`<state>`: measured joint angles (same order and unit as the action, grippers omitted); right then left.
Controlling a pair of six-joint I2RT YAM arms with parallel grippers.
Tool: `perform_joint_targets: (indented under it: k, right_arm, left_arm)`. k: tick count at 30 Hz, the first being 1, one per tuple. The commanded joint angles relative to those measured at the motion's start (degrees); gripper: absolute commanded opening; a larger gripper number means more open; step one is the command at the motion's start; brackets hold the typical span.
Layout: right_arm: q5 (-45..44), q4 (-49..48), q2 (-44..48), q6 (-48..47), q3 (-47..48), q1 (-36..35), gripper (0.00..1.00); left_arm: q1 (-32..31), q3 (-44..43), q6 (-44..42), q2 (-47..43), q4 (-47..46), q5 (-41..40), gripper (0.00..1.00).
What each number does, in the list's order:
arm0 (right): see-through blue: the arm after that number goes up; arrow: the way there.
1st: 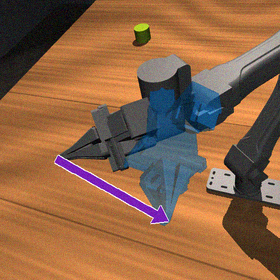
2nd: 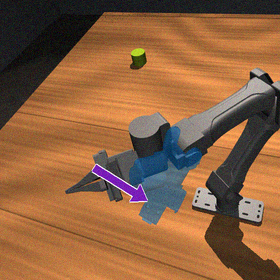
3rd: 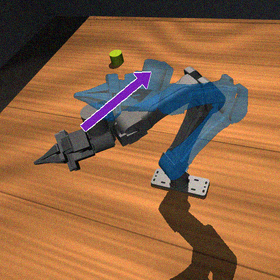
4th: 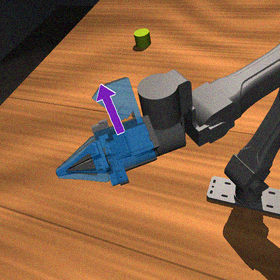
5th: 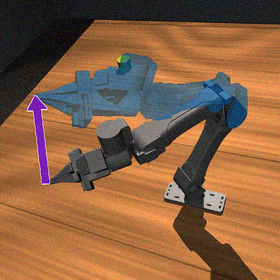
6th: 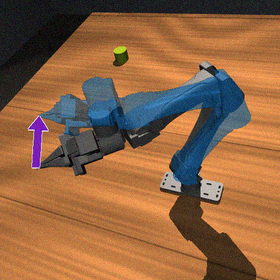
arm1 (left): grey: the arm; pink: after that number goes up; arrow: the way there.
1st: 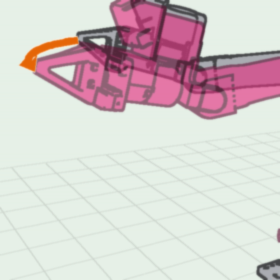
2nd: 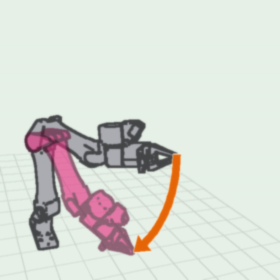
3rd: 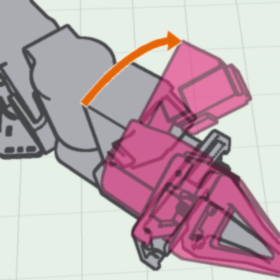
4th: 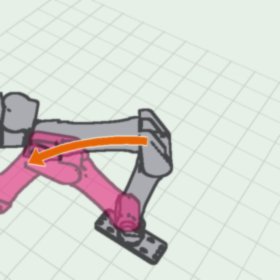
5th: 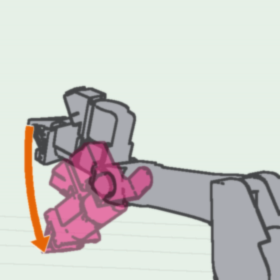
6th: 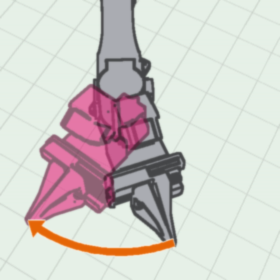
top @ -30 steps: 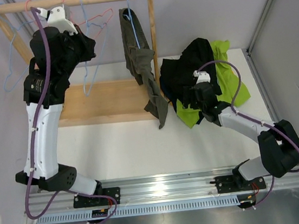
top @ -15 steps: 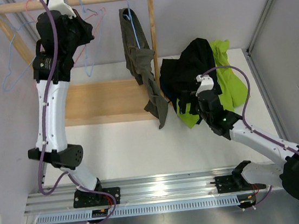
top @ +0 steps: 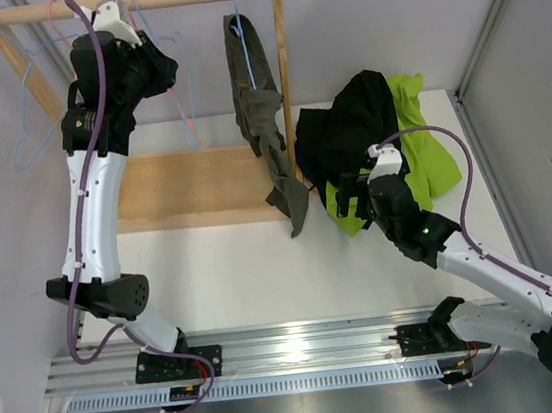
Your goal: Remove the shorts from the hanger
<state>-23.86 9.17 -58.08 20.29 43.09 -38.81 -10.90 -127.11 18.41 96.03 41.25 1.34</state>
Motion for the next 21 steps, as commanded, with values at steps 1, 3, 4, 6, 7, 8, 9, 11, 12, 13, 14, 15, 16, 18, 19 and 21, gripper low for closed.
perform_joint_targets:
  k: [1,3,4,6,7,8,9,11,12,13,14,15,16,18,19,21]
  right_arm:
    - [-4.1,2.0,1.8,-1.0,5.5,-0.3,0.99]
    - [-4.5,2.5,2.5,-1.3,6.1,-0.4,1.0]
    - [-4.6,2.8,2.9,-1.3,6.2,-0.4,0.99]
    - [-4.7,3.5,4.0,-0.7,5.9,-0.5,0.99]
    - [-4.9,3.7,4.5,-0.4,5.6,-0.5,0.99]
    - [-4.9,3.8,4.8,-0.2,5.1,-0.7,0.99]
    - [-5.0,4.0,5.6,0.3,4.8,-0.8,0.99]
    - [-5.4,4.7,6.3,0.6,4.3,-1.0,0.99]
    - [-5.6,4.9,6.9,0.7,4.1,-1.2,0.99]
    - [-6.0,5.4,7.3,0.7,4.1,-1.3,0.99]
    - [-6.2,5.8,7.6,0.7,4.1,-1.3,0.99]
    - [-6.5,5.9,7.9,0.6,4.1,-1.4,0.99]
    - [-6.7,6.3,8.4,0.5,4.0,-1.4,0.99]
    - [-7.0,6.6,8.9,0.5,4.0,-1.4,0.99]
    - [-7.1,6.9,9.2,0.4,3.9,-1.4,0.99]
    - [-7.3,7.4,9.7,0.5,3.9,-1.4,0.99]
  left_arm:
    - [0.5,0.8,0.5,-4.0,-2.0,1.4,0.33]
    - [0.4,0.6,0.8,-5.1,-1.5,3.7,0.46]
    - [0.3,0.6,1.4,-5.6,-1.7,5.0,0.5]
    - [-0.5,-0.2,2.0,-6.6,-2.0,7.8,0.58]
    - [-1.7,-0.5,1.8,-6.6,-1.8,8.1,0.61]
    - [-2.5,-1.2,1.7,-6.6,-0.8,8.5,0.66]
    - [-3.2,-3.4,1.5,-6.4,-0.4,8.8,0.68]
    - [-5.4,-4.8,1.5,-5.8,0.5,9.4,0.71]
    - [-6.1,-5.6,1.7,-5.9,0.5,9.6,0.72]
    - [-7.3,-5.8,1.9,-5.8,0.1,9.9,0.72]
    - [-7.7,-5.6,2.1,-5.9,-0.2,10.1,0.72]
    - [-8.3,-5.4,2.7,-5.8,-0.4,10.5,0.72]
    - [-9.4,-5.3,2.9,-5.6,-0.6,10.6,0.72]
    - [-10.5,-4.7,3.0,-5.3,-1.4,10.7,0.72]
    - [-11.5,-4.5,3.0,-4.8,-1.9,10.3,0.72]
    - [-12.1,-4.3,3.0,-4.0,-2.2,9.8,0.72]
